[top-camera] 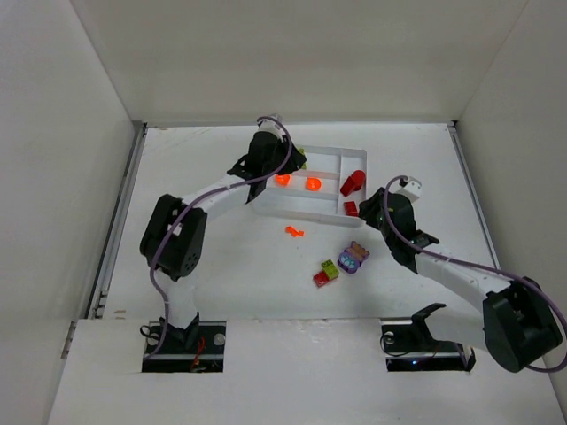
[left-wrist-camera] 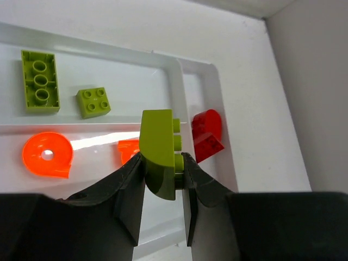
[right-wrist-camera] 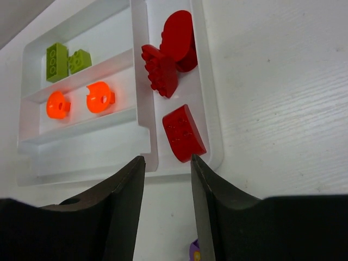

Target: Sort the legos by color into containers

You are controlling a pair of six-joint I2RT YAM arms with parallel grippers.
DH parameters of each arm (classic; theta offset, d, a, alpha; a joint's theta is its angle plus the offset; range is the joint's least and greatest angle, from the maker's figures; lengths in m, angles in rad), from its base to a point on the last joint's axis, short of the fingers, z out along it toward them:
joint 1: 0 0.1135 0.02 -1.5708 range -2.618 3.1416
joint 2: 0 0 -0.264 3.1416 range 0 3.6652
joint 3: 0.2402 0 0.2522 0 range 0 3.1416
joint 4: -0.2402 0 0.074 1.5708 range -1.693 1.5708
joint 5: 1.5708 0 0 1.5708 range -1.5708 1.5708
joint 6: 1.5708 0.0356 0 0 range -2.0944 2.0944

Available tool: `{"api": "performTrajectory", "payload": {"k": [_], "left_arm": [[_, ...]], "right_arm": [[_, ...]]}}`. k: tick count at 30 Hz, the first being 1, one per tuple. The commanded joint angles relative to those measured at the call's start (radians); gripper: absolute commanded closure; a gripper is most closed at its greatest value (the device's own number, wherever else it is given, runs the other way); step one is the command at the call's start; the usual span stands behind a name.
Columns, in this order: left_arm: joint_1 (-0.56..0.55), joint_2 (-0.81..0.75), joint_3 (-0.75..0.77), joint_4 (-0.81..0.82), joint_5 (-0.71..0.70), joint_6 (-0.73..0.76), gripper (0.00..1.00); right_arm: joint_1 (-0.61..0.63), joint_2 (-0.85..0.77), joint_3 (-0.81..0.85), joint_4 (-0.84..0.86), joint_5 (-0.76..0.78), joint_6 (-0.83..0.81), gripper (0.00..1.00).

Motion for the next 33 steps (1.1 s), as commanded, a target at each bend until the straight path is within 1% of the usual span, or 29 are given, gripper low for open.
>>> {"api": "performTrajectory", "payload": {"k": [1,4,8,11,14,19,23,26,28,30,31,33], "left_arm": [[0.013,0.104,0.152,-0.199,0.126,-0.01,0.77],[0.012,0.196,0.259,-0.232,0.129,-0.004,0.77],[0.007,0.3,0.405,-0.28,0.134,-0.002,0.77],[0.01,0.375,0.506,-0.305,0.134,-0.004,0.77],[0.018,0.457,0.62,-0.372,0.132,-0.002,0.77],[0.024,0.553,0.75,-0.436,0.126,0.002,0.73],[0.028,0.578,0.78,-0.42,0.118,0.004,0.62],[0.032,0.58,0.787,-0.401,0.117,0.001,0.53],[0.03,0.557,0.764,-0.375,0.117,0.007,0.46],[0.027,0.52,0.729,-0.345,0.118,0.013,0.43],[0.025,0.496,0.708,-0.328,0.121,0.018,0.43],[0.021,0.422,0.64,-0.293,0.121,0.027,0.43]], "right_arm": [[0.012,-0.036,-0.038,0.158,-0.011,0.018,0.54],[0.012,-0.016,-0.046,0.163,-0.045,0.02,0.52],[0.012,0.005,-0.044,0.167,-0.091,0.038,0.52],[0.019,0.008,-0.046,0.175,-0.093,0.038,0.51],[0.019,0.007,-0.044,0.175,-0.096,0.038,0.51],[0.019,-0.01,-0.053,0.175,-0.089,0.04,0.47],[0.022,-0.002,-0.049,0.175,-0.088,0.035,0.41],[0.022,0.014,-0.043,0.175,-0.094,0.034,0.41],[0.022,0.018,-0.039,0.175,-0.094,0.029,0.4],[0.034,0.018,-0.039,0.175,-0.085,0.022,0.4],[0.035,0.021,-0.038,0.175,-0.08,0.016,0.41],[0.04,0.033,-0.029,0.17,-0.074,0.006,0.49]]}}
